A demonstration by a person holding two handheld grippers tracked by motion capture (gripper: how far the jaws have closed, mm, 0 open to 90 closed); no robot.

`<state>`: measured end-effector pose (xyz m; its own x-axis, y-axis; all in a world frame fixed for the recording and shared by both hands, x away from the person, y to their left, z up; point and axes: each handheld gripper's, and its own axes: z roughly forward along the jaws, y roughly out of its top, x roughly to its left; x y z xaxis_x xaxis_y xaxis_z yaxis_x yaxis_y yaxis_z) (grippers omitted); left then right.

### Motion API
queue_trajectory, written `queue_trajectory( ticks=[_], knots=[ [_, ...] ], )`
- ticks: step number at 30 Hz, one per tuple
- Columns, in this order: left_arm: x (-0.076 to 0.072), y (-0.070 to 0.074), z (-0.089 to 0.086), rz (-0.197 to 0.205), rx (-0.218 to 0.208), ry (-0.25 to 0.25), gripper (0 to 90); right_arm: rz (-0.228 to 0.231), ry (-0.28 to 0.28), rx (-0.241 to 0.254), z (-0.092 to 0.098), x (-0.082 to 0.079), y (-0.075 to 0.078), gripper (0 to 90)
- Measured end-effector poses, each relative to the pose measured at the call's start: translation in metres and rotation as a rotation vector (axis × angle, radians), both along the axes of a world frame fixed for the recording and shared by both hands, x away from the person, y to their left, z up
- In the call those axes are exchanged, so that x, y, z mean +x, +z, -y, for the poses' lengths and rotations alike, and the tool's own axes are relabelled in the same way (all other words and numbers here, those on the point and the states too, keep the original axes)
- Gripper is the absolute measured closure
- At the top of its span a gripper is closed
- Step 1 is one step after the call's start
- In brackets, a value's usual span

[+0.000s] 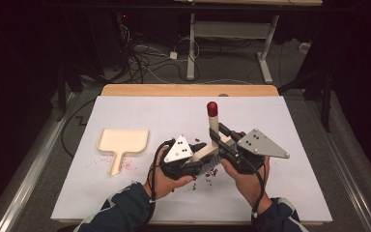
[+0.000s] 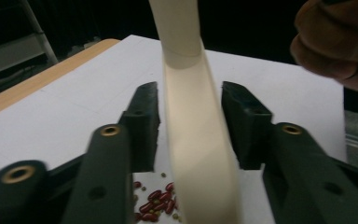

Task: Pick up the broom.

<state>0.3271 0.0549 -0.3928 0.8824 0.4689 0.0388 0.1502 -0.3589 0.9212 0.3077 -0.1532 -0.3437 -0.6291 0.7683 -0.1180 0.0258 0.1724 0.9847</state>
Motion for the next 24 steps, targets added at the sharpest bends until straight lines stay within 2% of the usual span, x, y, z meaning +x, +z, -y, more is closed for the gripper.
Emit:
queue_trajectory(
  ticks=[3,6,7,8,9,11,13,17,20,21,24],
  knots=[
    [0.002,0.001,-0.004,-0.002,0.004,-0.006,63.4,0.011,0.012,-0.001,0.0,-0.003,0.001,70.3],
    [0.003,0.002,-0.009,-0.011,0.022,-0.02,65.6,-0.005,0.042,0.006,0.005,-0.004,0.002,69.5],
    [0.003,0.002,-0.009,-0.011,0.022,-0.02,65.8,-0.012,0.061,0.005,0.008,-0.004,0.003,67.9],
    [0.001,0.003,-0.012,-0.002,0.054,-0.053,65.8,-0.001,0.092,0.016,0.013,-0.005,0.004,65.6],
    [0.0,0.004,-0.014,0.0,0.067,-0.066,65.8,0.008,0.114,0.019,0.017,-0.005,0.005,62.8],
    [-0.001,0.004,-0.017,-0.007,0.079,-0.098,65.9,-0.009,0.157,-0.018,0.025,-0.005,0.01,56.9],
    [-0.003,0.005,-0.021,-0.016,0.09,-0.136,65.9,-0.011,0.223,-0.038,0.034,-0.004,0.012,52.7],
    [-0.008,0.007,-0.03,-0.013,0.124,-0.2,65.9,-0.092,0.395,-0.15,0.048,0.002,0.01,45.2],
    [-0.011,0.006,-0.035,-0.019,0.142,-0.239,65.9,-0.156,0.495,-0.241,0.051,0.005,-0.004,41.5],
    [-0.012,0.006,-0.035,-0.022,0.148,-0.252,65.9,-0.174,0.507,-0.279,0.05,0.006,-0.01,38.7],
    [-0.016,0.004,-0.034,-0.033,0.158,-0.301,65.9,-0.232,0.562,-0.39,0.041,0.01,-0.029,38.1]
  ],
)
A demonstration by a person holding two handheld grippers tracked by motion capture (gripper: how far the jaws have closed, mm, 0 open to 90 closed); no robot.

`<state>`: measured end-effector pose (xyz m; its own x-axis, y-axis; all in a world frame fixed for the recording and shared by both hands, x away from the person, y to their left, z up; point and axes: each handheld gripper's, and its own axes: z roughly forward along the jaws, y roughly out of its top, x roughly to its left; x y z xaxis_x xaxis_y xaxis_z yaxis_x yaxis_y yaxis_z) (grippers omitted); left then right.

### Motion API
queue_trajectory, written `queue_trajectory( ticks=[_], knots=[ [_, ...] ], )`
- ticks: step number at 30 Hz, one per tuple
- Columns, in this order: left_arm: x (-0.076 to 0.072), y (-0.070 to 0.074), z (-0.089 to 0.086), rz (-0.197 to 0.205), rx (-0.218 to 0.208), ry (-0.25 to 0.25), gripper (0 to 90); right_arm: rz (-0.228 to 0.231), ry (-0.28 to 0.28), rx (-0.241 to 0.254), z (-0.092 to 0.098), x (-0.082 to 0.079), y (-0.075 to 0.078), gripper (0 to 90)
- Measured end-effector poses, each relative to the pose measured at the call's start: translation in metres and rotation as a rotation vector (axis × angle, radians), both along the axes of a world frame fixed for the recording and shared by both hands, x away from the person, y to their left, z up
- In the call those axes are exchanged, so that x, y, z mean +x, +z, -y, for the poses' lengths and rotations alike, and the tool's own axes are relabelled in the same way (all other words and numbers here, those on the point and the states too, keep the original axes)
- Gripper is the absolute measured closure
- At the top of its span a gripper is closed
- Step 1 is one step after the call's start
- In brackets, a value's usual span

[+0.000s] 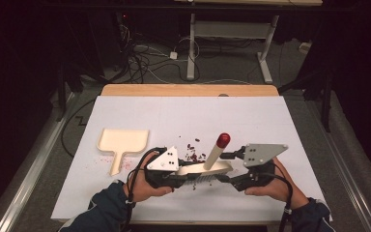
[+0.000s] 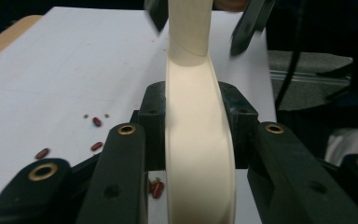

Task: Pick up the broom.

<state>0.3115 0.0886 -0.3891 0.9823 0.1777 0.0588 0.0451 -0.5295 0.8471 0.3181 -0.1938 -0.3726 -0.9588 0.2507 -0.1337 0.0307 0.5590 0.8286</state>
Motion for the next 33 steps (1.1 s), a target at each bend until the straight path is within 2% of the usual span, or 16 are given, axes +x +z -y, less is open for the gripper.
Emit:
queue_trajectory(
  ticks=[2,5,7,9,11,13,17,19,21,23,24,25,26,30,31,33],
  knots=[
    [-0.002,-0.001,0.003,-0.004,0.009,-0.039,65.9,-0.028,0.042,-0.045,-0.008,0.003,-0.011,40.4],
    [-0.005,-0.003,0.007,0.001,0.022,-0.076,65.8,-0.08,0.113,-0.076,-0.016,0.007,-0.025,48.1],
    [-0.005,-0.004,0.007,0.003,0.031,-0.08,65.8,-0.102,0.152,-0.075,-0.019,0.008,-0.03,59.7],
    [-0.004,-0.004,0.006,0.0,0.034,-0.094,65.6,-0.12,0.164,-0.082,-0.02,0.007,-0.032,61.9],
    [-0.003,-0.005,0.005,0.006,0.026,-0.082,63.7,-0.118,0.167,-0.082,-0.021,0.007,-0.032,63.6],
    [-0.003,-0.004,0.004,0.029,0.03,-0.066,60.8,-0.116,0.161,-0.083,-0.021,0.006,-0.031,65.6],
    [0.0,-0.004,-0.005,0.076,0.047,0.048,48.1,-0.089,0.122,-0.083,-0.018,0.008,-0.028,67.2],
    [0.002,-0.005,-0.015,0.099,0.051,0.115,42.8,-0.084,0.081,-0.078,-0.014,0.011,-0.026,67.2],
    [0.002,-0.006,-0.027,0.12,0.057,0.193,33.0,-0.081,0.04,-0.067,-0.008,0.014,-0.024,67.2],
    [0.001,-0.01,-0.041,0.149,0.071,0.265,29.0,-0.072,-0.011,-0.056,-0.003,0.017,-0.022,67.2],
    [0.001,-0.012,-0.048,0.148,0.071,0.291,25.7,-0.067,-0.035,-0.052,0.0,0.019,-0.02,67.2],
    [0.001,-0.012,-0.048,0.148,0.071,0.291,24.7,-0.064,-0.059,-0.047,0.002,0.021,-0.019,67.2],
    [-0.001,-0.017,-0.064,0.162,0.077,0.35,24.3,-0.056,-0.083,-0.043,0.005,0.023,-0.018,67.2],
    [-0.004,-0.029,-0.094,0.169,0.095,0.456,20.3,-0.044,-0.175,-0.011,0.013,0.032,-0.013,67.1],
    [-0.006,-0.032,-0.101,0.155,0.084,0.476,20.2,-0.041,-0.195,-0.006,0.015,0.034,-0.012,67.1],
    [-0.009,-0.038,-0.115,0.147,0.092,0.525,19.2,-0.031,-0.255,-0.007,0.019,0.037,-0.011,67.1]
  ],
)
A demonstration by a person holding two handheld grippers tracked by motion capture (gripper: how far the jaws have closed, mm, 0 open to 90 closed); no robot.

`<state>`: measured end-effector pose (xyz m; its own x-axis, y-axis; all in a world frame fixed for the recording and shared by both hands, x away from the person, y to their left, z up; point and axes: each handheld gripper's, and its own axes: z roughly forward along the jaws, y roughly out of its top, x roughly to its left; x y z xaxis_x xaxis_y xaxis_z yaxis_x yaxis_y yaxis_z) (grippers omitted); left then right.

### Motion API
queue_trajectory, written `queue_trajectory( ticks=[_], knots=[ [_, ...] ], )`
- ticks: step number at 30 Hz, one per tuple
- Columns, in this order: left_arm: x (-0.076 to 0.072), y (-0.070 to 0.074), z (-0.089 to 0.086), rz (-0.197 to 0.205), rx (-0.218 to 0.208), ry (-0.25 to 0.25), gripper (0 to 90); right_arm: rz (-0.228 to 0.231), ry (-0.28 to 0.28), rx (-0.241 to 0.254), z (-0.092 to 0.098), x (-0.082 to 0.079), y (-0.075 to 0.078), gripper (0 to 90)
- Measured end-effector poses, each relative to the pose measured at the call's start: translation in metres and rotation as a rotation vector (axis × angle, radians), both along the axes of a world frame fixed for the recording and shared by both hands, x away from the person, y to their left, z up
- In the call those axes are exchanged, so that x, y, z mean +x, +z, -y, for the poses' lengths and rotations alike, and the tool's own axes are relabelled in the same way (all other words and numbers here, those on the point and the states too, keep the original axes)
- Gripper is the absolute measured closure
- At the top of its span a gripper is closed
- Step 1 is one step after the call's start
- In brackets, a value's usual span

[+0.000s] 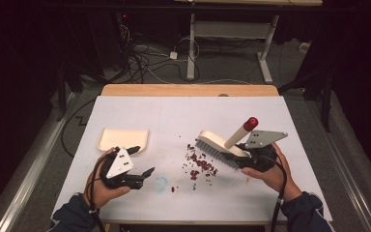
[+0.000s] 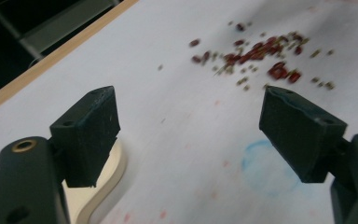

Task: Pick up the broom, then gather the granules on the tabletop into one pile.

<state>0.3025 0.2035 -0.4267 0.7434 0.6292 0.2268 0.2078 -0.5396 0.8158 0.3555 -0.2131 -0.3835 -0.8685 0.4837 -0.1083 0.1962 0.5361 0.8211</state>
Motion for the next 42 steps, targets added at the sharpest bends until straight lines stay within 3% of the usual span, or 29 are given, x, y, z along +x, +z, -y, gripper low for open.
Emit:
queue_trajectory(
  ticks=[1,2,6,10,16,17,19,20,22,23,29,31,33,37,39,42],
  knots=[
    [0.0,0.0,0.0,0.0,0.0,0.0,18.7,0.0,0.0,0.0,0.0,0.0,0.0,67.1],
    [-0.004,-0.006,-0.012,-0.011,-0.005,0.036,18.6,0.005,-0.047,-0.01,0.005,0.004,0.0,67.1],
    [-0.012,-0.016,-0.029,-0.035,-0.001,0.087,18.6,0.009,-0.125,-0.023,0.012,0.011,-0.001,67.2],
    [-0.018,-0.022,-0.036,-0.044,0.019,0.11,18.4,0.021,-0.18,-0.033,0.016,0.017,-0.002,67.2],
    [-0.019,-0.027,-0.041,-0.054,0.027,0.132,17.7,0.028,-0.256,-0.074,0.013,0.045,-0.01,67.3],
    [-0.016,-0.028,-0.04,-0.075,0.032,0.133,17.7,0.061,-0.275,-0.129,0.003,0.06,-0.011,67.3],
    [-0.014,-0.028,-0.039,-0.061,0.035,0.125,17.7,0.07,-0.277,-0.144,0.0,0.065,-0.011,67.3],
    [-0.013,-0.028,-0.037,-0.057,0.044,0.119,17.8,0.074,-0.291,-0.159,-0.013,0.082,-0.013,67.3],
    [-0.013,-0.028,-0.036,-0.059,0.046,0.113,17.7,0.086,-0.29,-0.176,-0.017,0.088,-0.013,67.3],
    [-0.012,-0.029,-0.036,-0.059,0.053,0.112,17.7,0.112,-0.299,-0.231,-0.035,0.102,-0.019,67.3],
    [-0.012,-0.03,-0.036,-0.068,0.054,0.109,17.8,0.139,-0.24,-0.337,-0.083,0.118,-0.044,67.3],
    [-0.012,-0.03,-0.034,-0.078,0.05,0.101,17.8,0.15,-0.215,-0.332,-0.095,0.118,-0.05,67.4],
    [-0.011,-0.03,-0.03,-0.072,0.063,0.081,17.8,0.179,-0.196,-0.359,-0.107,0.116,-0.054,67.4],
    [-0.012,-0.031,-0.029,-0.08,0.072,0.07,17.8,0.19,-0.137,-0.322,-0.12,0.108,-0.058,67.3],
    [-0.012,-0.031,-0.031,-0.079,0.066,0.072,17.8,0.205,-0.076,-0.294,-0.123,0.1,-0.058,67.3],
    [-0.011,-0.031,-0.032,-0.083,0.062,0.078,17.8,0.201,0.014,-0.308,-0.125,0.088,-0.059,67.2]
  ],
)
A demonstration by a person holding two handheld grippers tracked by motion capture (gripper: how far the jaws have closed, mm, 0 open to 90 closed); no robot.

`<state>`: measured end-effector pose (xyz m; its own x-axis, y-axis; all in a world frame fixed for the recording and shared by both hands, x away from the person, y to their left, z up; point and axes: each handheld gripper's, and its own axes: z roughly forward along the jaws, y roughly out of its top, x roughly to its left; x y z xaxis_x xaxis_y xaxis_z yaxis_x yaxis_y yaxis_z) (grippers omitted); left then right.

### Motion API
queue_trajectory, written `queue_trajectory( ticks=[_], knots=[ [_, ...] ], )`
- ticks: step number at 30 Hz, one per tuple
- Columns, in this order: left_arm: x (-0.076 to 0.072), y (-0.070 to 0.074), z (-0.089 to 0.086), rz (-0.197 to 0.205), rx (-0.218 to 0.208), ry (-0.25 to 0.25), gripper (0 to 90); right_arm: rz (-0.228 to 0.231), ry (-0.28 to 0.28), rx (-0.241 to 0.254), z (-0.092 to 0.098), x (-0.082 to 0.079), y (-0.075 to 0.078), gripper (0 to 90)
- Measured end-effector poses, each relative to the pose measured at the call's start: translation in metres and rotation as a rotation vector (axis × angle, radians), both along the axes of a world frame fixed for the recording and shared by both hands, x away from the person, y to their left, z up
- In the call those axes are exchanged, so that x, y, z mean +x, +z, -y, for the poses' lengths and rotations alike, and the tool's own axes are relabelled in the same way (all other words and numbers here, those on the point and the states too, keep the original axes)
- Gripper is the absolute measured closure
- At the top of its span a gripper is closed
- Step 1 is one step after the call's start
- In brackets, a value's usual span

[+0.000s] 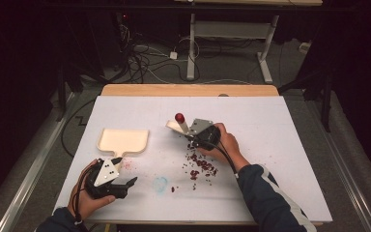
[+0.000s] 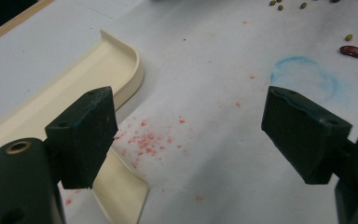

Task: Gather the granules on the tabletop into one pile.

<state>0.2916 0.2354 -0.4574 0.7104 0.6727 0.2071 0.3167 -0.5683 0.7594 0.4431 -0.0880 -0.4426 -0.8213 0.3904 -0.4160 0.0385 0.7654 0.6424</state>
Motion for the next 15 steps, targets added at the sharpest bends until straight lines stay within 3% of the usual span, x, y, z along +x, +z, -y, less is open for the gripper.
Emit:
queue_trajectory(
  ticks=[3,6,10,15],
  knots=[
    [-0.001,0.0,0.0,0.009,0.012,-0.009,17.8,0.013,0.069,-0.027,0.005,-0.013,-0.005,66.9],
    [-0.002,0.0,0.0,-0.012,0.001,-0.005,17.8,0.027,0.125,-0.065,0.013,-0.023,-0.005,66.8],
    [-0.002,-0.001,-0.001,-0.02,-0.001,0.0,17.8,-0.007,0.178,-0.014,0.027,-0.036,0.0,67.0],
    [-0.003,-0.001,-0.001,-0.021,0.001,0.001,17.8,-0.001,0.221,-0.021,0.037,-0.049,-0.001,66.9]
  ],
)
